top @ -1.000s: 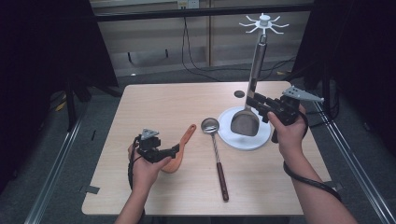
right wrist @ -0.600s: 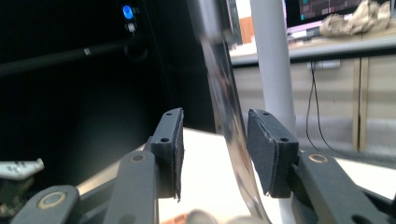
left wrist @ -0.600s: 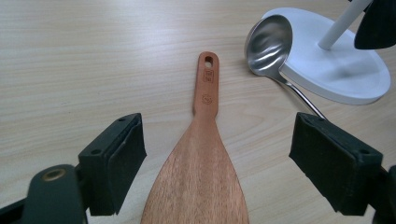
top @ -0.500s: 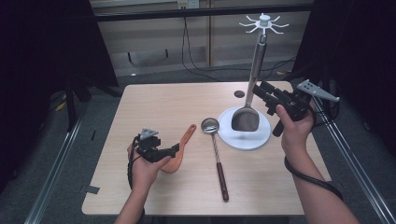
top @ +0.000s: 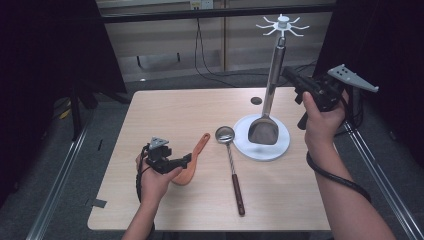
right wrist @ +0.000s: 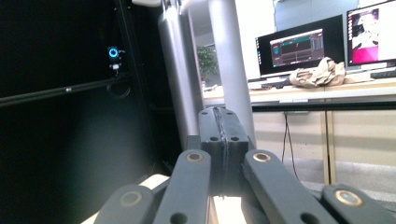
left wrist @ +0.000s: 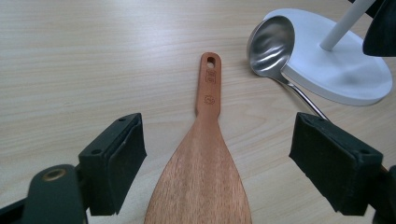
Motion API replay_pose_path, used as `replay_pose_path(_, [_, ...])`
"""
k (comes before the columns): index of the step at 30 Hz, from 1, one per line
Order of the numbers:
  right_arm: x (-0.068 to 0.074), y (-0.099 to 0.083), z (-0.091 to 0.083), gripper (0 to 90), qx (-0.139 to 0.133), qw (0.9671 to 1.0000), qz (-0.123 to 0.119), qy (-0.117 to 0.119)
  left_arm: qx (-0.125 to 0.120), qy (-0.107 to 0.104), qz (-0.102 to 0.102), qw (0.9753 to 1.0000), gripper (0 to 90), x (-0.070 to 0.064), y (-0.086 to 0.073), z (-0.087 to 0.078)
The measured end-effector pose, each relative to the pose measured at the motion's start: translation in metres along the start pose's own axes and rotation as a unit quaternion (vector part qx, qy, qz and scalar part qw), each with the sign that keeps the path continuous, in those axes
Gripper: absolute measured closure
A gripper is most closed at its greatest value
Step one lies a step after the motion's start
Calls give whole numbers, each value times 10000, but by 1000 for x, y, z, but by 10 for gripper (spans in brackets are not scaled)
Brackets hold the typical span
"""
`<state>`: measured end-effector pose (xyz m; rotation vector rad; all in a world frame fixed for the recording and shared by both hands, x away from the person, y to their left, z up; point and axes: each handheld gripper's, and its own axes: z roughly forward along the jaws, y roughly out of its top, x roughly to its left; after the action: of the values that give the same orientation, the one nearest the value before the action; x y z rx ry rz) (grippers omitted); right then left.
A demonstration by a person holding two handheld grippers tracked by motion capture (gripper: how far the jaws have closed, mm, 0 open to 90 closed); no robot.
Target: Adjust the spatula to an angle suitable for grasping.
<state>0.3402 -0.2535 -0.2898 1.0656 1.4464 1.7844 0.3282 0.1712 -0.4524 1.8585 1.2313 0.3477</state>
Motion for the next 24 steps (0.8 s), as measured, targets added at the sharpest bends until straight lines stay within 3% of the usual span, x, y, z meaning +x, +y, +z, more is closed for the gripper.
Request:
replay_pose_path(2, [1, 10, 3, 900, -78, 9999, 54, -82, -5, -20, -1, 10000, 174, 0, 0, 0])
replay_pose_path(7, [1, 24, 6, 900, -157, 9994, -115, -276, 9, 7, 12, 10000, 175, 1, 1, 0])
replay_pose_path(24, [0, 53, 9, 900, -553, 9958, -88, -719, 16, -12, -73, 10000, 155, 1, 0, 2])
